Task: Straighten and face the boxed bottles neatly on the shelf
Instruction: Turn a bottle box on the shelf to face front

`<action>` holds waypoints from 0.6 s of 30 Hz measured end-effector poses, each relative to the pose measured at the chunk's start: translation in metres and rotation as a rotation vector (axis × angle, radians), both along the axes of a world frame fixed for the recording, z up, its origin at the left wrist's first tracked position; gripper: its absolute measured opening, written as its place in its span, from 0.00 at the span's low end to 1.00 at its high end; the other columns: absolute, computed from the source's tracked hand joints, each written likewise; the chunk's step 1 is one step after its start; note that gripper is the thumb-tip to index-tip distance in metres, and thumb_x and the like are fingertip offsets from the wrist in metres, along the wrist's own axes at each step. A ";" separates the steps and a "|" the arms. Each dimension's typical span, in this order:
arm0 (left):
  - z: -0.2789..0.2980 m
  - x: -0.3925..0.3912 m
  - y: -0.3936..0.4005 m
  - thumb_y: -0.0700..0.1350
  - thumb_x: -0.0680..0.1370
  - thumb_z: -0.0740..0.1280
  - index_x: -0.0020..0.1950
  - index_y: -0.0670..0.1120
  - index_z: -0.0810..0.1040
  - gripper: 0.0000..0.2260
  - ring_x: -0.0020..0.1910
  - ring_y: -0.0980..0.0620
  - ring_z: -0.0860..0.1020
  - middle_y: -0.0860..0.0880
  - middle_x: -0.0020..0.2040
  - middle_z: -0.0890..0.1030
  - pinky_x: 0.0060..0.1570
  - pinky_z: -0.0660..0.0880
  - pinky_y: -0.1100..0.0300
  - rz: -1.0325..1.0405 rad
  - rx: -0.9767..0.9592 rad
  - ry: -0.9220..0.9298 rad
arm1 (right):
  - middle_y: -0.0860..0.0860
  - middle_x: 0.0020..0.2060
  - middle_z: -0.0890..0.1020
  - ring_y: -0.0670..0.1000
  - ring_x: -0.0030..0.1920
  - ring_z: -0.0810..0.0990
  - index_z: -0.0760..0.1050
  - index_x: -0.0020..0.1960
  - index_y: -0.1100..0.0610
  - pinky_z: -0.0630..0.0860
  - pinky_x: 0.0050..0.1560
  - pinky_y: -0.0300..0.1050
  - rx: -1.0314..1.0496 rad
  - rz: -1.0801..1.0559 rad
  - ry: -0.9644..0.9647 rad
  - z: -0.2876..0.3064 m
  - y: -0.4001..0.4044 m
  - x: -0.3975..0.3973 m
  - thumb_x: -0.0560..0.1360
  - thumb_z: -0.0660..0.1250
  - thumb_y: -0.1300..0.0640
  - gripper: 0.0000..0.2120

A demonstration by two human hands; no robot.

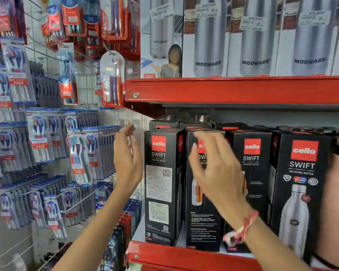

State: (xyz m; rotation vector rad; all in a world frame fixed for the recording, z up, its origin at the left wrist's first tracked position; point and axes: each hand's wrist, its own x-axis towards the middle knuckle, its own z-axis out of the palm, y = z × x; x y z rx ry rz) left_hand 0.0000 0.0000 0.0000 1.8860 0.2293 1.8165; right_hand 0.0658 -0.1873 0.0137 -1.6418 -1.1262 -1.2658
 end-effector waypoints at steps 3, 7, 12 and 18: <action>-0.021 0.009 0.016 0.43 0.82 0.57 0.63 0.43 0.72 0.12 0.54 0.50 0.76 0.49 0.56 0.78 0.57 0.75 0.50 -0.113 -0.229 0.166 | 0.50 0.52 0.78 0.50 0.50 0.80 0.72 0.63 0.56 0.80 0.48 0.47 -0.070 0.014 0.212 -0.037 0.030 -0.016 0.76 0.62 0.53 0.17; -0.052 0.022 0.029 0.49 0.83 0.52 0.54 0.49 0.78 0.15 0.55 0.51 0.79 0.50 0.54 0.82 0.50 0.71 0.60 -0.342 -0.424 0.510 | 0.55 0.59 0.78 0.57 0.61 0.76 0.65 0.71 0.62 0.82 0.42 0.43 -0.306 -0.221 0.459 -0.094 0.065 -0.042 0.63 0.71 0.43 0.42; -0.051 0.015 0.026 0.60 0.80 0.49 0.43 0.62 0.80 0.20 0.40 0.65 0.81 0.62 0.38 0.86 0.42 0.73 0.61 -0.654 -0.610 0.626 | 0.65 0.58 0.78 0.59 0.42 0.82 0.54 0.74 0.67 0.82 0.32 0.46 -0.347 -0.277 0.669 -0.104 0.099 -0.050 0.53 0.77 0.36 0.62; -0.026 -0.026 0.030 0.63 0.72 0.57 0.56 0.69 0.69 0.13 0.53 0.59 0.82 0.58 0.56 0.82 0.49 0.78 0.56 -0.797 -0.475 0.518 | 0.55 0.73 0.56 0.54 0.68 0.68 0.20 0.70 0.53 0.73 0.60 0.43 -0.286 -0.054 0.563 -0.068 0.081 -0.058 0.66 0.66 0.33 0.60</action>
